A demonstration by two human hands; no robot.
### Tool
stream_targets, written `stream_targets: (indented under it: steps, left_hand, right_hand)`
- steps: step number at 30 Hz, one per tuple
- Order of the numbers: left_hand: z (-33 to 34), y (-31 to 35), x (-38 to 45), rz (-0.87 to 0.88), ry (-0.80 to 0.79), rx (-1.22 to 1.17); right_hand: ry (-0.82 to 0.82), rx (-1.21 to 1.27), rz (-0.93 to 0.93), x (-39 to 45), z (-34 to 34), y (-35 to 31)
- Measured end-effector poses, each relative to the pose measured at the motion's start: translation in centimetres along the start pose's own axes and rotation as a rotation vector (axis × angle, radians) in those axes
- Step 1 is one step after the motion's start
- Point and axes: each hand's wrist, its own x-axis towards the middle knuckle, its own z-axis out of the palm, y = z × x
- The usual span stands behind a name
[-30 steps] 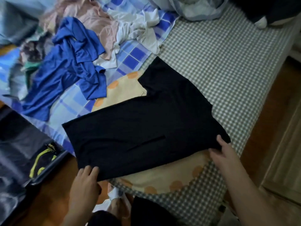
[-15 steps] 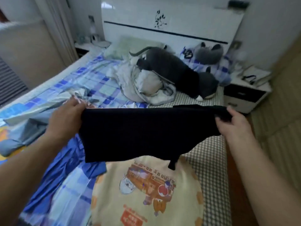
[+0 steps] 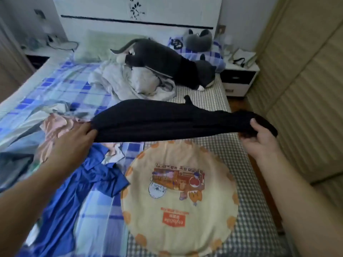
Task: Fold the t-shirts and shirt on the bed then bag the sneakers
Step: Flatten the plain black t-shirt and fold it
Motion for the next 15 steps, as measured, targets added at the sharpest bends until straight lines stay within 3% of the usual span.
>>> stream_targets:
  steps: [4, 8, 11, 15]
  left_hand:
    - [11.6, 2.9, -10.3, 0.114, -0.105, -0.036]
    - [23.3, 6.7, -20.5, 0.039, -0.394, -0.110]
    - [27.6, 8.7, -24.6, -0.007, -0.462, -0.178]
    - [29.0, 9.0, -25.6, -0.103, -0.540, -0.187]
  right_hand:
    - [0.185, -0.065, 0.107, 2.3, -13.1, 9.3]
    - [0.380, -0.224, 0.217, 4.4, -25.5, 18.9]
    - [0.432, -0.308, 0.197, 5.8, -31.4, 22.5]
    - [0.414, -0.319, 0.096, 6.7, -33.9, 22.5]
